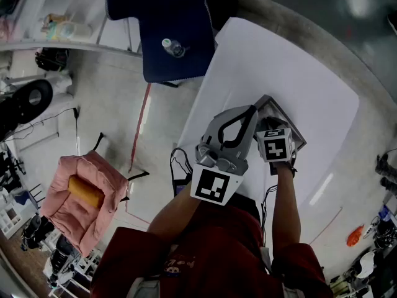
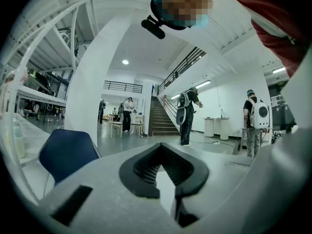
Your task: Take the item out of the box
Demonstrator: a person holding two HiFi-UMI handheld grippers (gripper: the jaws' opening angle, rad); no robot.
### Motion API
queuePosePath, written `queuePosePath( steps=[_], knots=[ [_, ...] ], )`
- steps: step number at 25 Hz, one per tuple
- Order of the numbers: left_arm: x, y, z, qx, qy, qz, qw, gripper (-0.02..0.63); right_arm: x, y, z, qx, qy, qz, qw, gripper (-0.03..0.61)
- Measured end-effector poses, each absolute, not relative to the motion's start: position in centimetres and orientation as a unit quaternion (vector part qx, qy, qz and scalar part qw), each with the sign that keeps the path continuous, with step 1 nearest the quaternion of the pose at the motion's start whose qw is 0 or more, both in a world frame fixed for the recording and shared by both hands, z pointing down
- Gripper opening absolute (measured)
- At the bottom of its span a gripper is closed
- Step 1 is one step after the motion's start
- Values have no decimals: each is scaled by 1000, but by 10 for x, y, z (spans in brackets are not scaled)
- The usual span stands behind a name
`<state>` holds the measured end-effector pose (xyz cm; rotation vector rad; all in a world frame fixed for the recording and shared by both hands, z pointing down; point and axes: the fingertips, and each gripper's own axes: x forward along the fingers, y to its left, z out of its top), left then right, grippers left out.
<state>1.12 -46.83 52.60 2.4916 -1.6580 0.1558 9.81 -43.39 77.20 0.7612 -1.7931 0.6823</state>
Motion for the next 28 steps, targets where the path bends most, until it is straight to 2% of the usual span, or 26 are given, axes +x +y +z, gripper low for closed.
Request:
queuePosePath(
  steps=[11, 28],
  knots=[
    [5, -464, 519, 829, -553, 50, 68, 2, 101, -433, 766, 335, -741, 285, 507, 8],
    [-8, -427, 476, 839, -542, 33, 26, 2, 91, -423, 698, 398, -763, 241, 449, 6]
  ],
)
